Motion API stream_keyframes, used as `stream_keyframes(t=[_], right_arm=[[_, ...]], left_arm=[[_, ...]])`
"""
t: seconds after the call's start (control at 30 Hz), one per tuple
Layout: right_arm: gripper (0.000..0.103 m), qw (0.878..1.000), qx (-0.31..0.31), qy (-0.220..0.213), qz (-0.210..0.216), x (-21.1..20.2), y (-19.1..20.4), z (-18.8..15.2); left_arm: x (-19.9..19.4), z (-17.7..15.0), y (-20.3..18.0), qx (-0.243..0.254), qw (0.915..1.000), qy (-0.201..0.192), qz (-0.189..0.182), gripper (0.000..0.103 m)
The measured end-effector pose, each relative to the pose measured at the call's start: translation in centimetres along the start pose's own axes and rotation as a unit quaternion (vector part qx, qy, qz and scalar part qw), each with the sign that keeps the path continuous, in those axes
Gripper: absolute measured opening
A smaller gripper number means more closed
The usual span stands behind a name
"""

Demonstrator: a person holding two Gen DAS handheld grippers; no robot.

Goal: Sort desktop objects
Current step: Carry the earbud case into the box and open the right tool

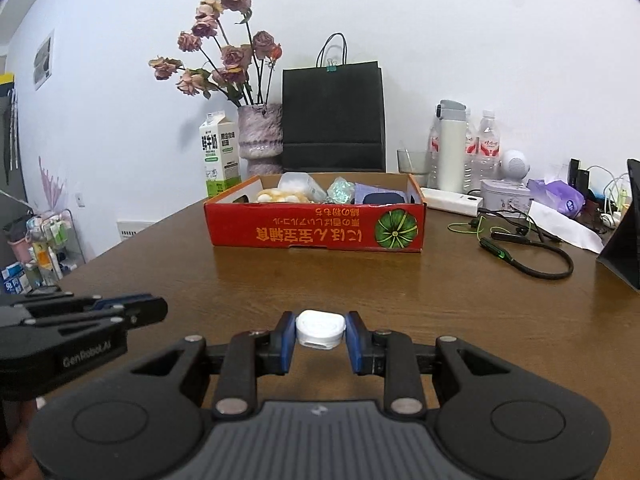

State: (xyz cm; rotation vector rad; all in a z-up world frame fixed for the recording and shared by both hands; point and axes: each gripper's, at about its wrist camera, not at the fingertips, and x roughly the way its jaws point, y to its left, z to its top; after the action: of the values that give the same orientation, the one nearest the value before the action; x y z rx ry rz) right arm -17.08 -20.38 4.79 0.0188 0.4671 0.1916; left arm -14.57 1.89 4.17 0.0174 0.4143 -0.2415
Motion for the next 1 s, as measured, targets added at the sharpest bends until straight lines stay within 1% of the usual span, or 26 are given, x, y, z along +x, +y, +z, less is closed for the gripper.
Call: stream_keyframes(t=[0.1, 0.17, 0.23, 0.4, 0.5, 0.6, 0.63, 0.7, 0.73, 0.83, 0.9, 0.93, 0.97, 1.0], right_arm=[[0.025, 1.000, 0.000, 0.001, -0.002, -1.2, 0.5, -0.6], [0.025, 1.000, 0.001, -0.006, 0.008, -1.9, 0.9, -1.1], [0.025, 1.000, -0.009, -0.014, 0.006, -2.1, 1.4, -1.1], [0.025, 0.999, -0.011, -0.038, 0.000, -2.5, 1.4, -0.1], [0.026, 0.997, -0.029, -0.068, -0.010, -3.3, 1.7, 1.3], [0.026, 0.995, -0.027, -0.092, -0.001, -3.5, 1.4, 4.0], [0.026, 0.995, -0.022, -0.101, 0.004, -3.4, 1.0, 5.1], [0.026, 0.994, -0.019, -0.108, 0.007, -2.7, 0.2, 7.5], [0.026, 0.993, -0.020, -0.112, 0.008, -2.2, -0.3, 8.6], [0.026, 0.992, -0.045, -0.117, 0.002, -0.2, -1.6, 12.6], [0.026, 0.992, -0.057, -0.111, 0.008, 1.8, -2.6, 15.4], [0.026, 0.993, -0.055, -0.099, 0.013, 3.0, -3.0, 16.8], [0.026, 0.995, -0.050, -0.081, 0.028, 4.7, -3.6, 18.5], [0.026, 0.996, -0.039, -0.065, 0.039, 6.4, -4.2, 19.9]], left_arm=[[-1.1, 0.2, -0.1, -0.003, 0.9999, -0.013, 0.003, 0.008], [-1.6, 0.2, -0.2, -0.003, 0.9997, -0.024, 0.000, 0.008], [-1.7, 0.3, -0.6, 0.003, 0.9996, -0.029, 0.001, 0.008], [-2.1, 0.8, -0.6, 0.009, 0.9992, -0.038, -0.003, 0.009], [-2.6, 2.7, -0.2, 0.002, 0.9984, -0.053, -0.016, 0.009], [-2.8, 5.7, 0.8, -0.011, 0.9972, -0.066, -0.033, 0.009], [-2.5, 6.9, 1.1, -0.014, 0.9969, -0.067, -0.038, 0.009], [-1.3, 9.1, 1.7, -0.012, 0.9959, -0.068, -0.059, 0.010], [-0.5, 10.1, 2.0, -0.010, 0.9956, -0.064, -0.068, 0.010], [2.5, 13.1, 2.9, -0.012, 0.9963, -0.044, -0.073, 0.009], [4.7, 15.8, 3.6, -0.011, 0.9971, -0.034, -0.068, 0.009], [6.1, 17.3, 4.0, -0.012, 0.9969, -0.028, -0.072, 0.009], [7.5, 18.7, 4.5, -0.019, 0.9973, -0.017, -0.069, 0.009], [9.1, 19.9, 4.9, -0.023, 0.9970, -0.002, -0.073, 0.009]])
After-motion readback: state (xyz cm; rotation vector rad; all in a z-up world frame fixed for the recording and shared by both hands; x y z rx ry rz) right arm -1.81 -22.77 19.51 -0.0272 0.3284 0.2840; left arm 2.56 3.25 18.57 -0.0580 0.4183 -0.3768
